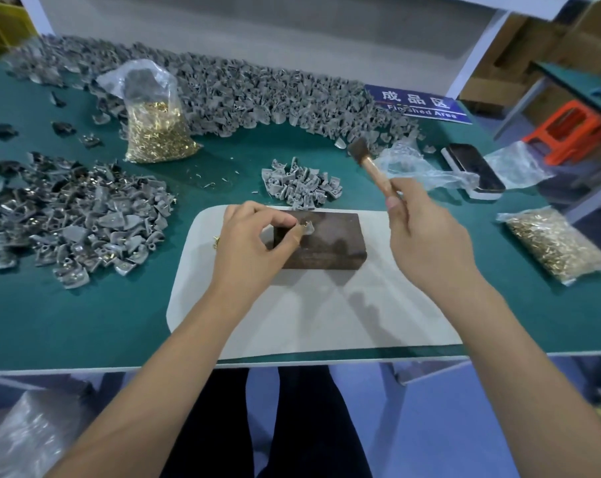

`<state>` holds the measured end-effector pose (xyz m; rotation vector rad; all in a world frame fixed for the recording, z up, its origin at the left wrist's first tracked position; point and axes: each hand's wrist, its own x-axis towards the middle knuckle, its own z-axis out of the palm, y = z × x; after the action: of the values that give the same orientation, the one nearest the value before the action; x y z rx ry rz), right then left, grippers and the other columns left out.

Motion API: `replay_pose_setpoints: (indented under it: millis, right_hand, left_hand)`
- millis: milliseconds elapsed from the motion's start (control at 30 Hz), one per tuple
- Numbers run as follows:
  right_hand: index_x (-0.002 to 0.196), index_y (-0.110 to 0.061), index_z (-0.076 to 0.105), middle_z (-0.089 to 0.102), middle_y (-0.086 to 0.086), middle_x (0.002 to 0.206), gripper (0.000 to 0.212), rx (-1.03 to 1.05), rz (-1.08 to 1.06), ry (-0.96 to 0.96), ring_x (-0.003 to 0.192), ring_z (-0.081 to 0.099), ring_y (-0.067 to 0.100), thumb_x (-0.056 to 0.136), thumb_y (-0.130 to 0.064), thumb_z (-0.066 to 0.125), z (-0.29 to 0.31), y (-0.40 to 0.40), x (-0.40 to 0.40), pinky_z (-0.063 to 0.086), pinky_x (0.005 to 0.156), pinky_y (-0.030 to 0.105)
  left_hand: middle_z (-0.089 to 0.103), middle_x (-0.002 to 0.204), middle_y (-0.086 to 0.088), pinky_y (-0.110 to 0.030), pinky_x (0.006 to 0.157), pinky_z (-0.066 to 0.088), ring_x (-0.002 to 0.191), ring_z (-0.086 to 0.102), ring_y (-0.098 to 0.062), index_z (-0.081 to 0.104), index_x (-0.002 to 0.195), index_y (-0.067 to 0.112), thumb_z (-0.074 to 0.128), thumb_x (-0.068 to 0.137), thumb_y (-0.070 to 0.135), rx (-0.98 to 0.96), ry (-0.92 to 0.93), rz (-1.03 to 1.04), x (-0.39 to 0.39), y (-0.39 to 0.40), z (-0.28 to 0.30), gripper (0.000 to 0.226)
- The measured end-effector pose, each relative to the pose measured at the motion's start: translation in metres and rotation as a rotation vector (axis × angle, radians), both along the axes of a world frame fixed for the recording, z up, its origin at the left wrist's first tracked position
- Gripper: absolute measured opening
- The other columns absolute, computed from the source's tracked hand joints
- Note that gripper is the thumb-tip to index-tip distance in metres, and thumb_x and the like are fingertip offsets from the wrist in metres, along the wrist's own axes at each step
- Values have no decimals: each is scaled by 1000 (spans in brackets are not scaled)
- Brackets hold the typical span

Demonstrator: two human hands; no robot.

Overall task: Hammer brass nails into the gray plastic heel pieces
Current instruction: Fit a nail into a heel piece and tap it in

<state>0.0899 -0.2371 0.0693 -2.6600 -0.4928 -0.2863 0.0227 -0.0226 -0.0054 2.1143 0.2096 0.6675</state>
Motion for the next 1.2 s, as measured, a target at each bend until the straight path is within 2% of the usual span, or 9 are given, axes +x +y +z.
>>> replay_pose_setpoints:
  millis: [100,167,267,367,633,800,967,1100,1200]
  right_hand:
    - [107,-31,57,59,-2,72,19,220,99,218,62,49,13,109,-39,40,7,-1,-13,38,61,36]
    - [101,-28,61,59,-2,68,25,225,133,249,57,48,9,108,-40,40,6,1,-18,37,56,33]
    - [93,-28,62,57,-4,63,28,230,153,292,54,47,9,108,-38,41,-1,5,-21,36,56,32]
    - [89,-34,57,55,-5,63,27,190,181,322,60,51,17,109,-38,39,-10,8,-24,45,62,41]
    - [96,-31,59,57,-16,65,33,242,182,274,60,51,11,108,-48,34,-13,10,-28,45,61,38]
    - [98,-28,60,62,-4,73,36,104,183,282,72,58,19,109,-46,32,-9,11,-30,52,73,45]
    - [93,-30,51,54,-3,66,31,248,155,156,64,51,16,109,-47,32,-9,12,-38,45,64,41]
    - [93,-27,51,56,-2,67,32,34,202,217,68,55,29,109,-45,31,-6,16,-40,46,62,44]
    - [93,-29,52,55,-3,65,30,158,180,138,64,53,21,110,-45,32,-1,16,-39,42,59,42]
  left_hand:
    - [61,97,11,-10,91,32,106,47,-12,74,94,27,77,89,31,7,-8,-25,-2,-1,1,6]
    - [61,96,11,-10,91,32,106,48,-13,74,95,26,76,89,26,11,-20,-25,-2,-1,2,6]
    - [62,94,11,-10,89,33,105,49,-12,74,92,26,75,89,19,0,-26,-20,-2,-2,2,7]
    - [61,93,12,-12,87,34,103,47,-9,76,92,27,75,88,19,2,-22,-10,-1,0,0,8]
    - [56,87,4,-10,84,34,96,47,-19,76,95,17,73,91,14,137,-80,6,0,-1,-4,6]
    - [55,81,4,-9,81,32,92,49,-19,76,92,22,75,90,18,110,-46,1,2,1,-5,5]
    - [55,80,7,-9,81,32,90,50,-19,74,91,25,74,90,16,94,-59,-14,2,1,-5,9]
    - [57,80,8,-10,79,33,91,52,-18,75,92,24,74,90,18,74,-64,-5,3,1,-6,7]
    - [59,81,8,-13,80,35,90,53,-18,75,92,28,75,90,20,70,-68,-11,3,2,-8,8]
